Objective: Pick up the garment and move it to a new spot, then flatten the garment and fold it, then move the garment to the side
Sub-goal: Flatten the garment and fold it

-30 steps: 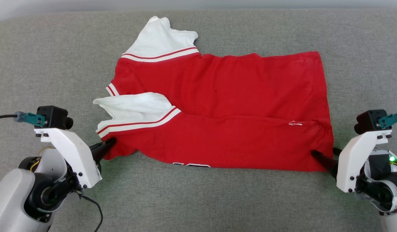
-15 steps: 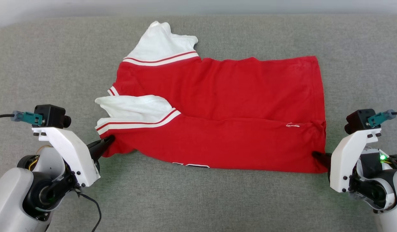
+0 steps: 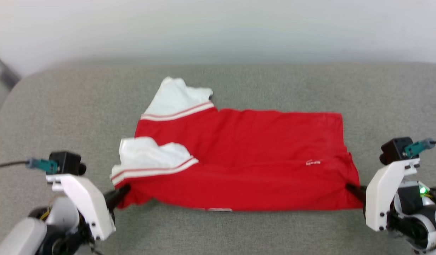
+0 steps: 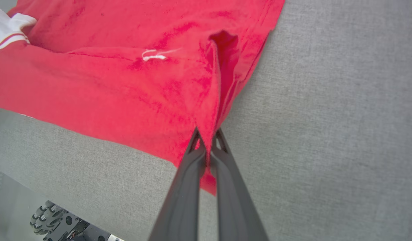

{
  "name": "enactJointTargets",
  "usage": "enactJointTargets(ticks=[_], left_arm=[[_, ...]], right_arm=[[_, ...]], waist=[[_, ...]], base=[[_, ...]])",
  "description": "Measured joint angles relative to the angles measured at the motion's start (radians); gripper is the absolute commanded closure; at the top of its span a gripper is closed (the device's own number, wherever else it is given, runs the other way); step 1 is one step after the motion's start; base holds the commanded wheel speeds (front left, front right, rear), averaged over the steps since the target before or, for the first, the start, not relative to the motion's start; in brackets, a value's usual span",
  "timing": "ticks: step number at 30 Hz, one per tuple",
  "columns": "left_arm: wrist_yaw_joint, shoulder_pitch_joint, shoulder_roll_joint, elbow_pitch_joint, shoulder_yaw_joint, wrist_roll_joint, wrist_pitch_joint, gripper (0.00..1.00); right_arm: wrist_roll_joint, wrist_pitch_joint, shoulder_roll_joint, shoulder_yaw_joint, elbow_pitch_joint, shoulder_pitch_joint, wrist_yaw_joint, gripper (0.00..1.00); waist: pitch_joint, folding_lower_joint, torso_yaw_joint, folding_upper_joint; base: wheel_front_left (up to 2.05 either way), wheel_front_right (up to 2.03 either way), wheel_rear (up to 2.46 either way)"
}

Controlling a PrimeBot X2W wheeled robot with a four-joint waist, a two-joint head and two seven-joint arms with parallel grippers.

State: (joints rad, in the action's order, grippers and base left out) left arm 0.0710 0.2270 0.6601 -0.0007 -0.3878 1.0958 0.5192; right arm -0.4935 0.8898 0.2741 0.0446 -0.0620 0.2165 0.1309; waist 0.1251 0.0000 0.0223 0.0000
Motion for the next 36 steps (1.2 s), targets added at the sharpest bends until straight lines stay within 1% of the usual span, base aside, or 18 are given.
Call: enactJointTargets(ticks=[8,11,12,13,14,15,16,19,21,27,31,34,36], left_arm=[[0.051,-0.199,0.002,-0.026,-0.004,0.047,-0.012,1.0],[0.053,-0.26,-0.015,-0.016,-0.012,0.074,-0.016,1.0],[0.053,-0.268,-0.022,-0.007,-0.014,0.079,-0.021,1.0],[0.047,-0.269,-0.03,0.001,-0.012,0.081,-0.03,1.0],[0.043,-0.267,-0.041,0.011,-0.008,0.083,-0.043,0.93],[0.041,-0.264,-0.048,0.025,-0.006,0.086,-0.05,0.45],[0.037,-0.26,-0.053,0.036,-0.005,0.086,-0.058,0.0],[0.025,-0.239,-0.064,0.059,-0.001,0.077,-0.078,0.0],[0.017,-0.22,-0.059,0.062,0.005,0.064,-0.094,0.0],[0.018,-0.142,-0.036,0.05,0.042,-0.017,-0.185,0.0],[0.049,-0.078,-0.04,0.029,0.063,-0.068,-0.241,0.0],[0.08,-0.021,-0.034,0.008,0.078,-0.116,-0.274,0.0],[0.088,0.019,-0.029,-0.015,0.081,-0.139,-0.284,0.0]], right_arm=[[-0.011,0.022,-0.008,-0.026,0.029,-0.153,0.0,1.0],[-0.007,0.011,-0.016,-0.033,0.028,-0.212,0.0,1.0],[-0.006,-0.004,-0.023,-0.037,0.024,-0.225,0.0,0.95],[0.0,-0.022,-0.028,-0.033,0.02,-0.236,0.0,0.57],[0.012,-0.037,-0.027,-0.024,0.018,-0.244,0.0,0.0],[0.021,-0.058,-0.028,-0.015,0.017,-0.249,0.0,0.0],[0.023,-0.087,-0.03,-0.011,0.018,-0.253,0.0,0.0],[0.037,-0.182,-0.037,0.003,0.022,-0.257,0.0,0.0],[0.057,-0.256,-0.037,0.003,0.03,-0.256,0.0,0.0],[0.138,-0.474,-0.06,-0.034,0.07,-0.236,0.0,0.0],[0.187,-0.585,-0.098,-0.051,0.103,-0.214,0.0,0.0],[0.208,-0.629,-0.117,-0.031,0.128,-0.188,0.0,0.0],[0.223,-0.656,-0.129,-0.02,0.149,-0.17,0.0,0.0]], waist=[[-0.107,-0.0001,-0.001,0.0],[-0.128,-0.0002,-0.001,0.0],[-0.129,-0.0003,0.0,0.0],[-0.128,-0.0002,0.001,0.0],[-0.127,-0.0002,0.001,0.0],[-0.126,-0.0002,0.002,0.0],[-0.123,-0.0002,0.002,0.0],[-0.115,-0.0003,-0.005,0.0],[-0.112,-0.0002,-0.012,0.0],[-0.109,-0.0002,-0.039,0.0],[-0.093,-0.0001,-0.064,0.0],[-0.065,-0.0001,-0.085,0.0],[-0.039,0.0,-0.1,0.0]], base=[[0.0,0.0,0.0],[0.0,0.0,0.0],[0.0,0.0,0.0],[0.0,0.0,0.0],[0.0,0.0,0.0],[0.0,0.0,0.0],[0.0,0.0,0.0],[0.0,0.0,0.0],[0.0,0.0,0.0],[0.0,0.0,0.0],[0.0,0.0,0.0],[0.0,0.0,0.0],[0.0,0.0,0.0]])
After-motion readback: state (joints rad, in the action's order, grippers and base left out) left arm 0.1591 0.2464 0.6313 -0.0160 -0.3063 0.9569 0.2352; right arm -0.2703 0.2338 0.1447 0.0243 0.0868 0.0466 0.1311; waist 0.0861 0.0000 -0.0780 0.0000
